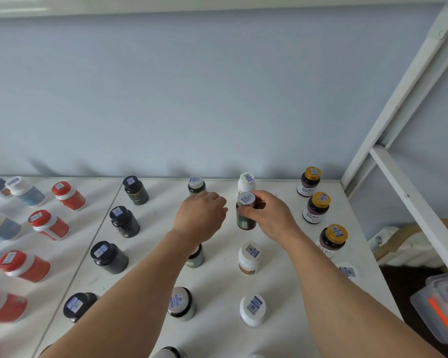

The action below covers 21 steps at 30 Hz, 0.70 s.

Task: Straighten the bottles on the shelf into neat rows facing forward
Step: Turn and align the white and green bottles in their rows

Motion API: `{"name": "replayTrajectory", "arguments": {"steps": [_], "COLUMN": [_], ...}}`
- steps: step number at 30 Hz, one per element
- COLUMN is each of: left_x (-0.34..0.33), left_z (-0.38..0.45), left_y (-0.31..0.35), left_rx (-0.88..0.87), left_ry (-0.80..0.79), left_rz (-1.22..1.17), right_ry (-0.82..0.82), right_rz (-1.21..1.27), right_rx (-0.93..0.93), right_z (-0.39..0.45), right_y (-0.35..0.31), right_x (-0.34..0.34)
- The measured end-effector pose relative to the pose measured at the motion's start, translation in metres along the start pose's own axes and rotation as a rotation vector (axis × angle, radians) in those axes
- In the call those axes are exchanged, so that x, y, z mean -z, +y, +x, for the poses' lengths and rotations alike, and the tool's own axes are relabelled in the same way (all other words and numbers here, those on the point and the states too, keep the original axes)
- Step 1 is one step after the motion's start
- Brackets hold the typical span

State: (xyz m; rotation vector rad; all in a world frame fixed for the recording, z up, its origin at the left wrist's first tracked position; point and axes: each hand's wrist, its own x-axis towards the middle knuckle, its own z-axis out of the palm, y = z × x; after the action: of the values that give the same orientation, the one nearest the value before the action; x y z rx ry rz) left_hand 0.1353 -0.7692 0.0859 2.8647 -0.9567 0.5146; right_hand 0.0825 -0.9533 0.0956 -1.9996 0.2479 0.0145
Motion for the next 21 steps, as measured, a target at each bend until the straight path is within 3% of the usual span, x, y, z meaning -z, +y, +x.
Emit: {"name": "replayTrajectory", "arguments": {"steps": [21], "left_x": [0.01], "left_z": [-0.043], "left_y": [-0.115], "left_rx": [-0.04], "left_ry": [0.056], "left_rz": [-0.062], "right_ry": [0.016], "right_rz": [-0.06], "right_rx": [-0.023], "right_z": [0.022], "right_y": [-0.045], "right_x": [-0.115]}}
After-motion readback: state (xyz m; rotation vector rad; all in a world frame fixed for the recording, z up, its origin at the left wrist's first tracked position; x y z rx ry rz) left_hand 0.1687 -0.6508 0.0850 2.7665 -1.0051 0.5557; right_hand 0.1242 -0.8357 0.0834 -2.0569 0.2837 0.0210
